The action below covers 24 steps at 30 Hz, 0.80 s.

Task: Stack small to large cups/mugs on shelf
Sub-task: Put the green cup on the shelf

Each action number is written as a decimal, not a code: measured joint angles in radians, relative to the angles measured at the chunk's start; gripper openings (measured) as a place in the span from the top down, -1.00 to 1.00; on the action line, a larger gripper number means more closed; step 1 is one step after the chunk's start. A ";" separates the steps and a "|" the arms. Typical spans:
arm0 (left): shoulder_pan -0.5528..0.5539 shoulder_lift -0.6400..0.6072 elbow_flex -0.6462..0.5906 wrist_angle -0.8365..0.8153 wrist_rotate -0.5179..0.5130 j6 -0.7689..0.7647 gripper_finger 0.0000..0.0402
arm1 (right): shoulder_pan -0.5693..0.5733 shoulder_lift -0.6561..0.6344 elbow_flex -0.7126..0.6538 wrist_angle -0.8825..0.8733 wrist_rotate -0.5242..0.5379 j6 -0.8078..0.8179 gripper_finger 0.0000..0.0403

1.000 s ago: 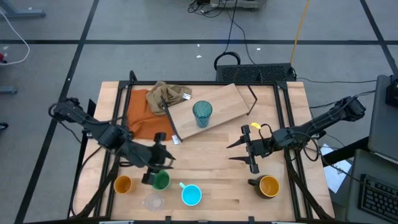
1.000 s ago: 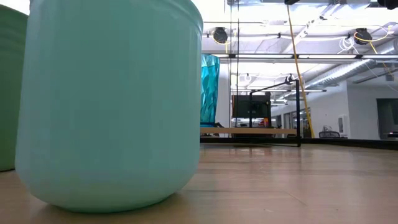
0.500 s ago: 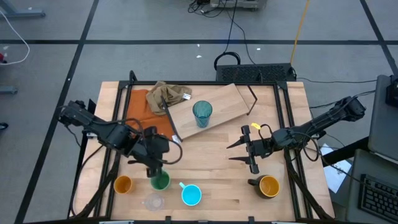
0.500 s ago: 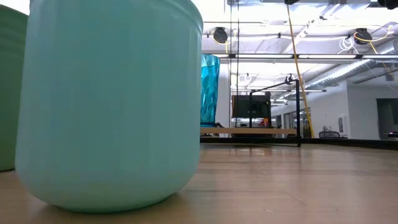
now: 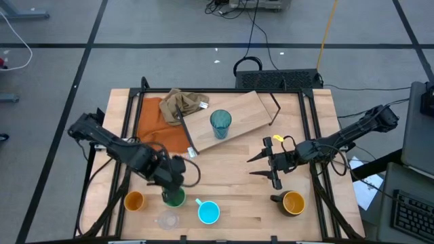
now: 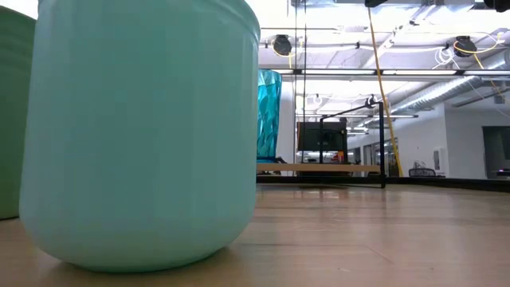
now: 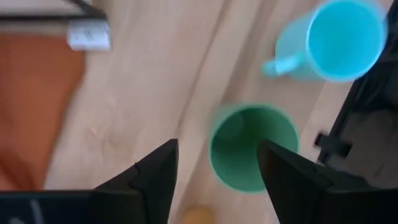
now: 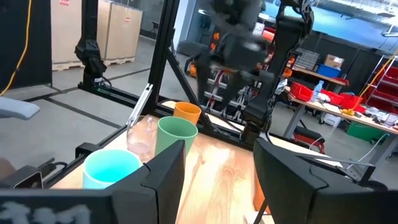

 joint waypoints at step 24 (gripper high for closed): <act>-0.033 0.089 0.000 -0.033 0.094 -0.187 -0.06 | 0.000 0.000 0.000 -0.074 0.000 0.002 0.09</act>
